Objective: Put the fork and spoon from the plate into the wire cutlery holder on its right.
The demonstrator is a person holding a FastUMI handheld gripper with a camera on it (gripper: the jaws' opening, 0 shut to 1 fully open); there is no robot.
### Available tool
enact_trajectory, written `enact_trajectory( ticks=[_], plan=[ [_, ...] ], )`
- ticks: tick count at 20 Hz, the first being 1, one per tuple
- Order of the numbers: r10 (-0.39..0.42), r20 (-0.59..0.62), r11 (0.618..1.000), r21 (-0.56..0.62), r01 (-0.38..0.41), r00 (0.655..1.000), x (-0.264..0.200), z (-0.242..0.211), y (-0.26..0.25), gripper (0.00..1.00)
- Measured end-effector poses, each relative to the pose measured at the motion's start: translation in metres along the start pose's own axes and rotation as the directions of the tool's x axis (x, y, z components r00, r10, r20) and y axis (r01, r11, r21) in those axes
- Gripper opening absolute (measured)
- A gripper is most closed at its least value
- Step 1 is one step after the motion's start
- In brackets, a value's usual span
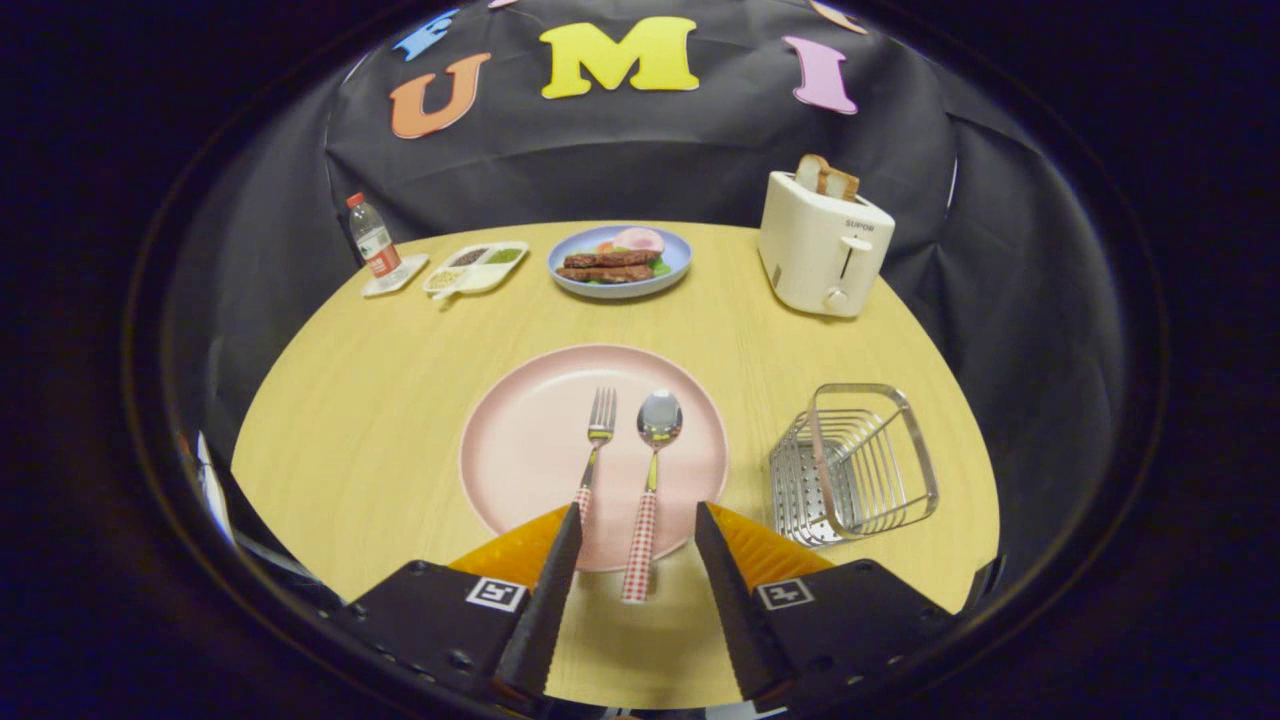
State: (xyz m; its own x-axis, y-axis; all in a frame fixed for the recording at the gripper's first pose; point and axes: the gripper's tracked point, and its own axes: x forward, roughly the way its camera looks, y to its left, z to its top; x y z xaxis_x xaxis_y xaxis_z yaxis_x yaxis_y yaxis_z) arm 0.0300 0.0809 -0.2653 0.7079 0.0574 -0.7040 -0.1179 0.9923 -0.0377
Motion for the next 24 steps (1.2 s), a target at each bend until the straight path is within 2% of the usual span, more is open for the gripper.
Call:
enact_trajectory(
  ticks=[2,3,11,14,15,16,18,19,24],
  plan=[
    [-0.006,-0.026,1.000,-0.006,0.006,1.000,0.008,-0.002,0.000,0.53],
    [-0.010,-0.036,1.000,-0.013,0.010,0.999,0.013,-0.002,0.000,0.50],
    [-0.062,-0.104,0.998,-0.040,0.058,0.993,0.049,-0.007,-0.002,0.48],
    [-0.054,-0.123,0.998,-0.025,0.051,0.991,0.048,-0.008,0.000,0.23],
    [-0.085,-0.129,0.996,-0.030,0.082,0.988,0.053,-0.010,-0.006,0.17],
    [-0.078,-0.138,0.997,-0.025,0.076,0.987,0.049,-0.009,-0.005,0.10],
    [-0.077,-0.147,0.997,-0.008,0.077,0.986,0.044,-0.006,-0.008,0.09],
    [-0.075,-0.153,0.997,-0.002,0.075,0.985,0.043,-0.005,-0.010,0.02],
    [-0.025,-0.162,0.998,0.058,0.035,0.987,0.007,0.021,-0.012,0.02]
  ],
)
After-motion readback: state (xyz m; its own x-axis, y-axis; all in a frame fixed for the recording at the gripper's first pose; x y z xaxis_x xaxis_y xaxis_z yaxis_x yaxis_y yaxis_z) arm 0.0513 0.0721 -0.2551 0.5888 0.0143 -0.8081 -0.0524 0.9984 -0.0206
